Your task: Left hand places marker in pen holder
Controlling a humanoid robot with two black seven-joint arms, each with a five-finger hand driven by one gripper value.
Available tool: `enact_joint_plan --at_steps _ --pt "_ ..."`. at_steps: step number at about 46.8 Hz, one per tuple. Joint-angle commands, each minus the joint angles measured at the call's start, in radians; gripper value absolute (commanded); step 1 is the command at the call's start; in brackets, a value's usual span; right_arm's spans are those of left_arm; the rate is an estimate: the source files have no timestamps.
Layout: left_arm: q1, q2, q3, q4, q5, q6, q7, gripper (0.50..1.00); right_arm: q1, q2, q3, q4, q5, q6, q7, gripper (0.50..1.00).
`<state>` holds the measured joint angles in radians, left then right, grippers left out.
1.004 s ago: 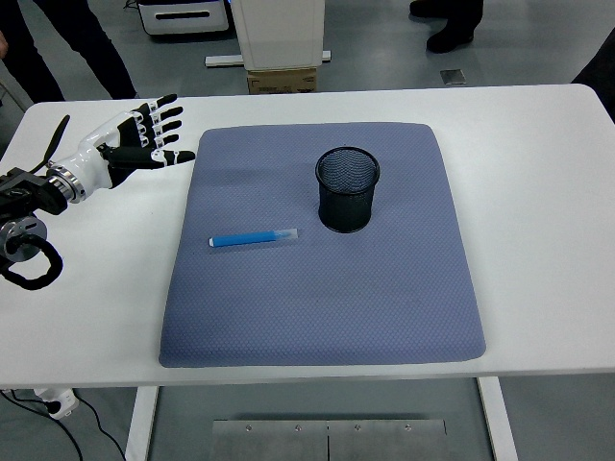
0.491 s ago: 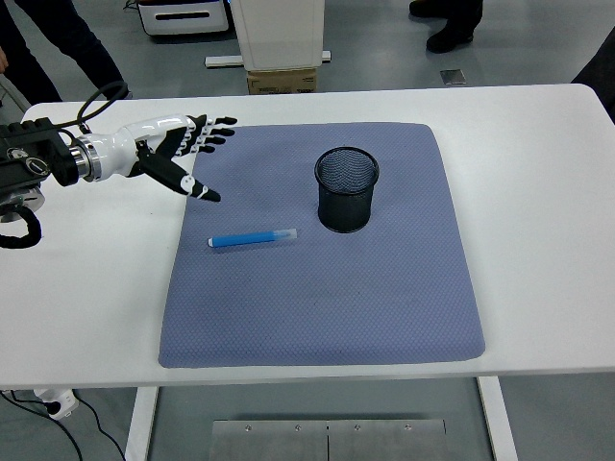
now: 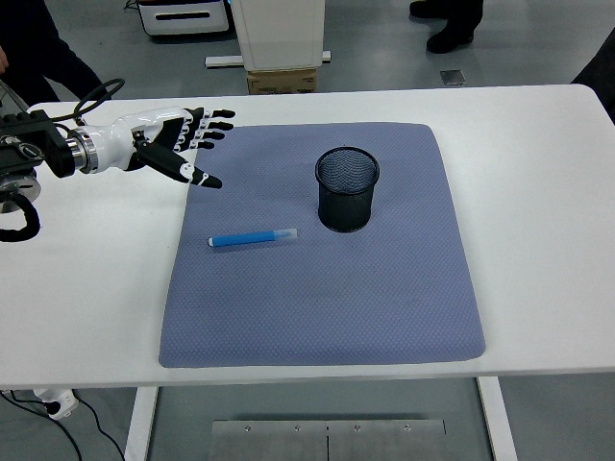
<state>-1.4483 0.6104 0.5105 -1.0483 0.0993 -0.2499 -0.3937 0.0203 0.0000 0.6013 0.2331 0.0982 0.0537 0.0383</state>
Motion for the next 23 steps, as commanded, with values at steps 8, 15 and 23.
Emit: enact_joint_plan --at_steps 8,15,23 --pt "0.003 -0.031 0.005 -0.001 0.059 0.011 -0.002 1.000 0.000 0.000 0.000 0.000 0.000 0.000 0.000 1.000" --pt "0.000 -0.058 0.029 -0.010 0.189 0.073 0.044 1.000 0.000 0.000 0.000 0.000 0.000 0.000 0.000 1.000" --pt "0.000 -0.089 0.069 -0.021 0.275 0.161 0.095 1.000 0.000 0.000 0.000 0.000 0.000 0.000 0.000 1.000"
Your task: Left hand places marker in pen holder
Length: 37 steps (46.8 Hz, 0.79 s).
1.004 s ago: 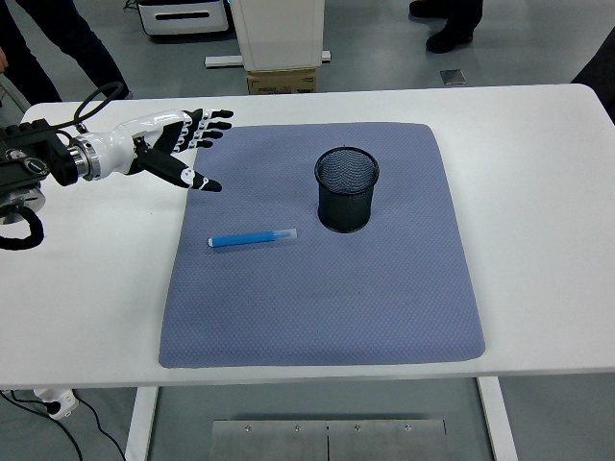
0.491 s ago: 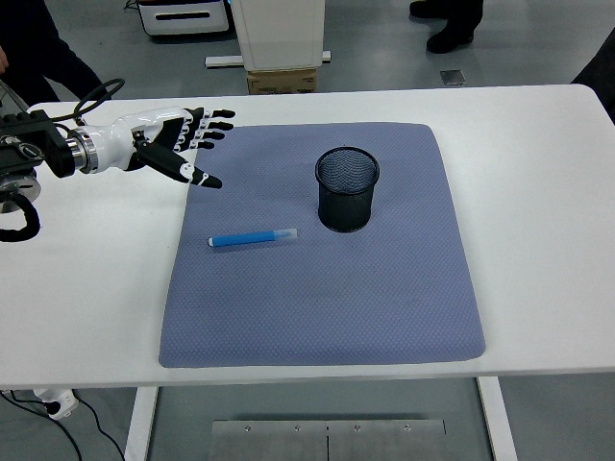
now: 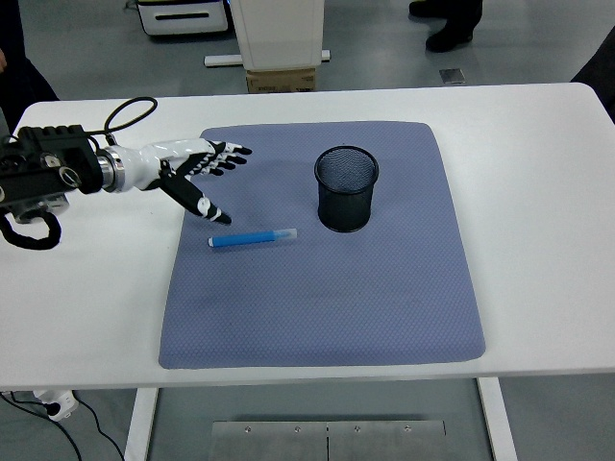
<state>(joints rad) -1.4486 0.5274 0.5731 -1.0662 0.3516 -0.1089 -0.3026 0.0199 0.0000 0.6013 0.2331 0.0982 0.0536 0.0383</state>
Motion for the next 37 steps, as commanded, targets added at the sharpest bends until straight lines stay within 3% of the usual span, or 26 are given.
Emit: enact_joint_plan --at_steps 1,11,23,37 --pt "0.000 -0.009 0.008 -0.006 0.027 0.026 0.003 1.000 0.000 0.000 0.000 0.000 0.000 0.000 0.000 1.000" --pt "0.000 -0.035 0.008 -0.040 0.069 0.066 0.003 1.000 0.000 0.000 0.000 0.000 0.000 0.000 0.000 1.000" --pt "0.007 -0.096 0.010 -0.043 0.145 0.067 0.013 1.000 0.000 0.000 0.000 0.000 0.000 0.000 0.000 1.000" --pt "0.002 -0.099 0.008 -0.043 0.250 0.067 0.025 1.000 0.000 0.000 0.000 0.000 0.000 0.000 0.000 1.000"
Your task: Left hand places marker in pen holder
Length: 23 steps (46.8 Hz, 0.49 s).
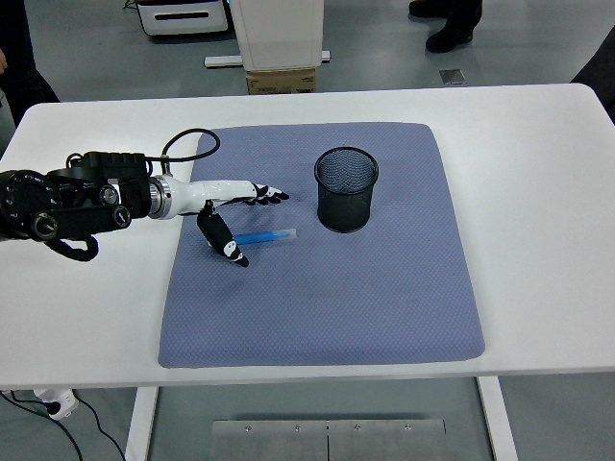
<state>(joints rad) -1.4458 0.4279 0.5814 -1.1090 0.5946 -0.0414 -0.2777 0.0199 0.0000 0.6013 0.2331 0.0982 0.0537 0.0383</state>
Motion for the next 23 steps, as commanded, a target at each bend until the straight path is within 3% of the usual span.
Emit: enact_joint_plan --at_steps 1,11,16,23 --pt "-0.002 0.000 0.000 0.000 0.027 0.000 0.000 1.000 0.000 0.000 0.000 0.000 0.000 0.000 0.000 1.000" --pt "-0.004 -0.017 0.002 0.003 0.036 -0.005 0.002 1.000 0.000 0.000 0.000 0.000 0.000 0.000 0.000 1.000" --pt "-0.004 -0.021 0.018 0.005 0.059 -0.005 0.002 0.921 0.000 0.000 0.000 0.000 0.000 0.000 0.000 1.000" --pt "-0.005 -0.023 0.028 0.009 0.083 -0.008 0.003 0.921 0.000 0.000 0.000 0.000 0.000 0.000 0.000 1.000"
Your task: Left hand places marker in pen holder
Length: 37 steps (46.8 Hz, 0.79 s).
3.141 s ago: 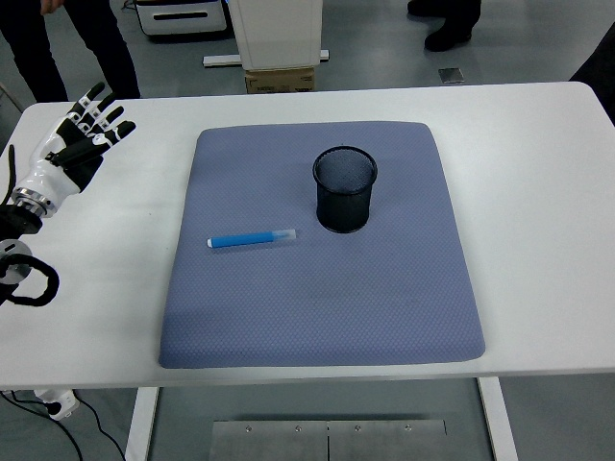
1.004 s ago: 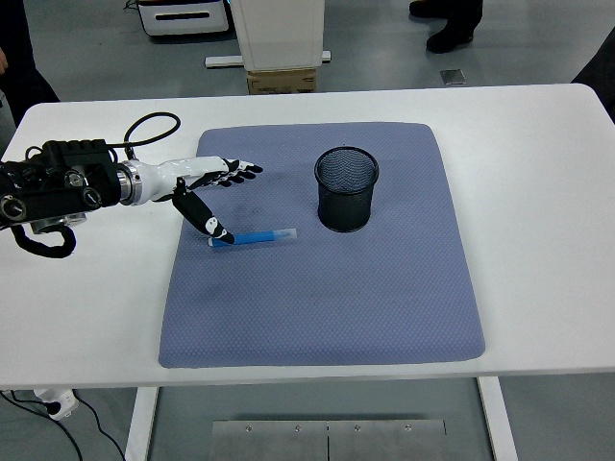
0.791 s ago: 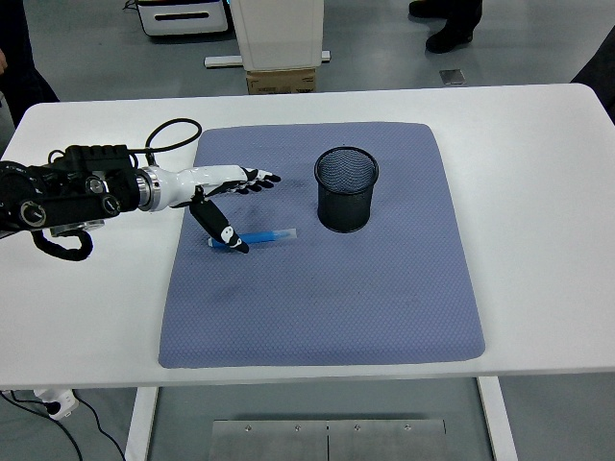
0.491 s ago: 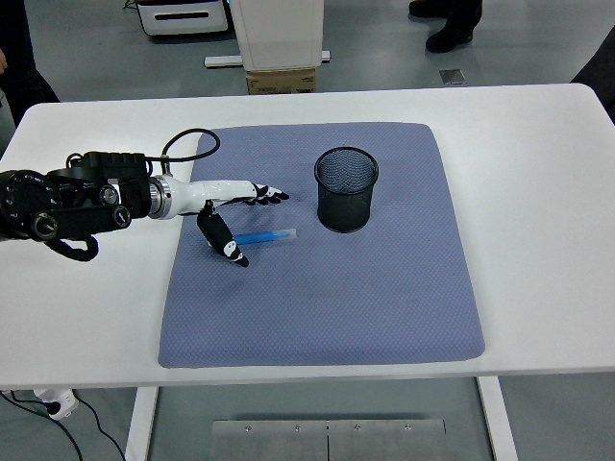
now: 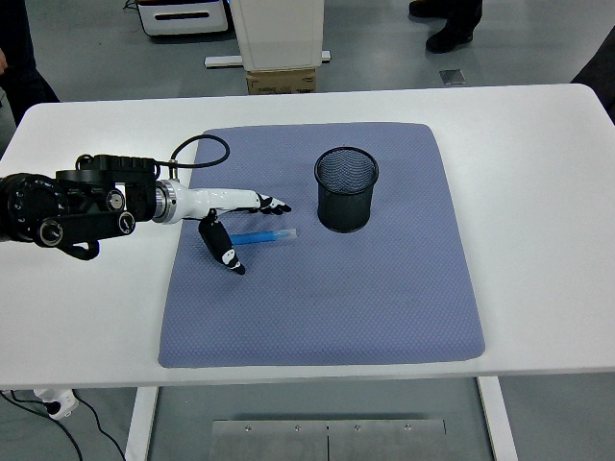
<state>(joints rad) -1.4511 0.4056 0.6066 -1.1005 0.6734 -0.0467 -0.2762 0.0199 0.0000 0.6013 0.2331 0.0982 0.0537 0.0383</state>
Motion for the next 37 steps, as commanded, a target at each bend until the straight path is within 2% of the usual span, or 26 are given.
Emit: enact_joint_plan --at_steps 1,6,13,15,24,26,33,37 --pt "0.000 -0.001 0.002 0.002 0.006 -0.002 0.002 0.921 0.000 0.000 0.000 0.000 0.000 0.000 0.000 1.000" --pt "0.000 -0.001 0.007 0.005 0.006 -0.002 0.011 0.912 0.000 0.000 0.000 0.000 0.000 0.000 0.000 1.000" --pt "0.000 -0.002 0.007 0.005 0.008 -0.002 0.012 0.854 0.000 0.000 0.000 0.000 0.000 0.000 0.000 1.000" --pt "0.000 -0.007 0.007 0.005 0.008 -0.004 0.012 0.821 0.000 0.000 0.000 0.000 0.000 0.000 0.000 1.000" --pt "0.001 -0.014 0.007 0.005 0.026 -0.004 0.012 0.751 0.000 0.000 0.000 0.000 0.000 0.000 0.000 1.000" --pt "0.000 -0.014 0.007 0.005 0.028 -0.004 0.012 0.719 0.000 0.000 0.000 0.000 0.000 0.000 0.000 1.000" --pt "0.001 -0.016 0.007 0.005 0.029 -0.004 0.012 0.678 0.000 0.000 0.000 0.000 0.000 0.000 0.000 1.000" --pt "0.001 -0.018 0.007 0.005 0.029 -0.005 0.012 0.672 0.000 0.000 0.000 0.000 0.000 0.000 0.000 1.000"
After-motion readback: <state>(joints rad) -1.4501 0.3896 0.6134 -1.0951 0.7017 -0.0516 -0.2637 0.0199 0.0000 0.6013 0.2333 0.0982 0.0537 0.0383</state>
